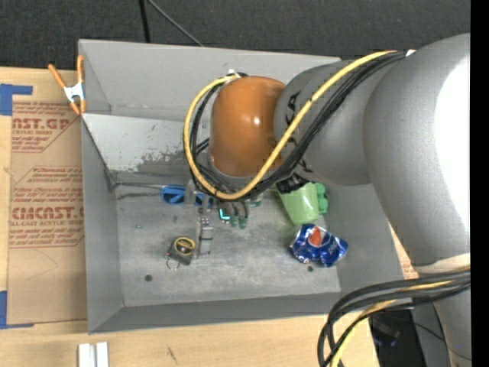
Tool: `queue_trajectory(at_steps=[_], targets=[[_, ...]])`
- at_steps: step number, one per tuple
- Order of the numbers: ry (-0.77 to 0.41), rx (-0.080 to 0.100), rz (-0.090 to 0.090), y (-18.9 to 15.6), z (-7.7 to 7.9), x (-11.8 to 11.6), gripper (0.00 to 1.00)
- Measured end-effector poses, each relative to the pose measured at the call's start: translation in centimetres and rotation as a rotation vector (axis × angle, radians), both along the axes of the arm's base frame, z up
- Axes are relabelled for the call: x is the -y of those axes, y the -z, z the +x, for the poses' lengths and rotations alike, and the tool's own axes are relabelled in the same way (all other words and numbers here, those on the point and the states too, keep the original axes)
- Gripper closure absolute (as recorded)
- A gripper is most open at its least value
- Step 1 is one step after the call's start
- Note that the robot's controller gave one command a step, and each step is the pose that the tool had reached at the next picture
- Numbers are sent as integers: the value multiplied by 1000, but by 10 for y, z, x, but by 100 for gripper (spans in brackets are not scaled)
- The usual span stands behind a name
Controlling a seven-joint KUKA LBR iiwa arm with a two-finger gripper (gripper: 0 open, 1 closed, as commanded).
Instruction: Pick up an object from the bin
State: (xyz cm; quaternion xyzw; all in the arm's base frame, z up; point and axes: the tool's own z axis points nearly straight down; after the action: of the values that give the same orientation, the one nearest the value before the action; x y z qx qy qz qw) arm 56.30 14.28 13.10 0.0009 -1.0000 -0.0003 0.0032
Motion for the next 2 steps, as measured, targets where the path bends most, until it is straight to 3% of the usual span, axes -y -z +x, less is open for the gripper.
queue_trajectory(at_steps=[1, 2], targets=[[-56, -2, -1, 66, -35, -18, 0], [-91, 5, -1, 62, -68, 12, 0]])
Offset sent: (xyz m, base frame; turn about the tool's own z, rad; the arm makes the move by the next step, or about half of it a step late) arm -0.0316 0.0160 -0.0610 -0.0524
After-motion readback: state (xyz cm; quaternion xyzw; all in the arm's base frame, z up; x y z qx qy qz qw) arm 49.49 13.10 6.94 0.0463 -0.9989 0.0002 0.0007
